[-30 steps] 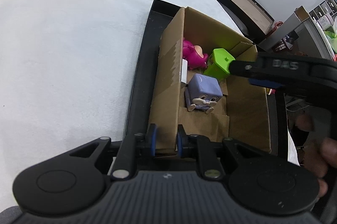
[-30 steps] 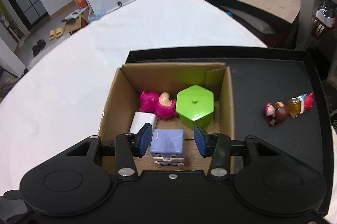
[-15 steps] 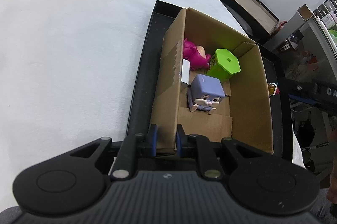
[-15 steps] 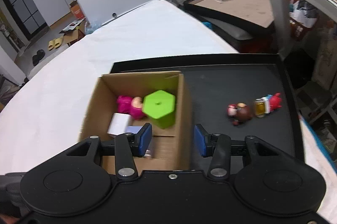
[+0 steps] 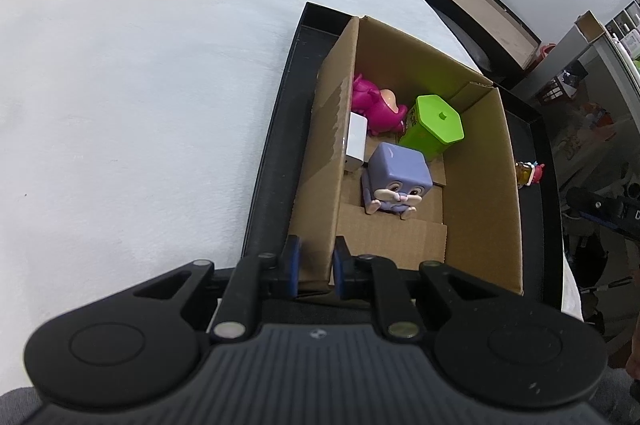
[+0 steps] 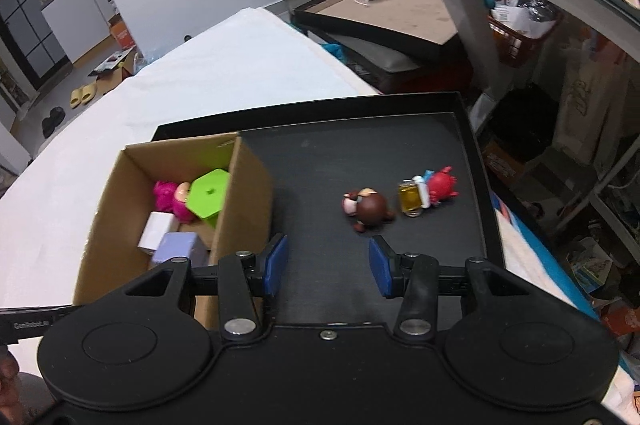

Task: Organize rigid objects
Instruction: 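Lower the right gripper onto the red figure with yellow bottle and close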

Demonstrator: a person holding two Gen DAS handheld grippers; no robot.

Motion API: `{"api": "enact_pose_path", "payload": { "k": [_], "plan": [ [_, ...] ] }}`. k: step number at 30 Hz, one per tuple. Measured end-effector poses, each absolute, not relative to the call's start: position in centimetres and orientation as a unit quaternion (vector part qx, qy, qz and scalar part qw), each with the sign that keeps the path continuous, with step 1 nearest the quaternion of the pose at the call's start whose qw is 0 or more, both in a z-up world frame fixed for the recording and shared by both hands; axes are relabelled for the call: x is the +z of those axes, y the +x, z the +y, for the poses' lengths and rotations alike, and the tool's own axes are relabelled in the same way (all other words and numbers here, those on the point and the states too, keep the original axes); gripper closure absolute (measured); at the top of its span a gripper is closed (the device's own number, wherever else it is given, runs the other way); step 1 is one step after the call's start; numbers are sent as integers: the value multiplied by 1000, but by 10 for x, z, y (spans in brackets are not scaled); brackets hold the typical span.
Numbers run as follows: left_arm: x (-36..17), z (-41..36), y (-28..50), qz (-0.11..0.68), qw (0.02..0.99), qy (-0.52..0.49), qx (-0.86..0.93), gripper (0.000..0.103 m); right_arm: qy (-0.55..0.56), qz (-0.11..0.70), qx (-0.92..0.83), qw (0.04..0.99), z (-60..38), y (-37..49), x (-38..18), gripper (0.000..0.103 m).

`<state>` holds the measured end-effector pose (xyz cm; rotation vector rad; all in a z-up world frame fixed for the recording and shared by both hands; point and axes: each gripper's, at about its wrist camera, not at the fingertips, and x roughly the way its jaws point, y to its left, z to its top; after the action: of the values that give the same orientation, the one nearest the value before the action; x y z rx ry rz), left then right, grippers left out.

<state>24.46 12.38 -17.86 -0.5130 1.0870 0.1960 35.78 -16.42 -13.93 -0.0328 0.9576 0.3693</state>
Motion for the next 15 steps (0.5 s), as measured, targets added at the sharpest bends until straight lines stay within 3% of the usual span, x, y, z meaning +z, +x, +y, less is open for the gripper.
{"api": "enact_pose_path", "payload": {
  "k": [10,15],
  "plan": [
    [-178,118,245,511,825,-221,98,89,-2,436,152,887,-201,370,-173,57],
    [-177,114,248,513,825,-213,105,89,3,425,150,893,-206,383,-179,51]
  ]
}}
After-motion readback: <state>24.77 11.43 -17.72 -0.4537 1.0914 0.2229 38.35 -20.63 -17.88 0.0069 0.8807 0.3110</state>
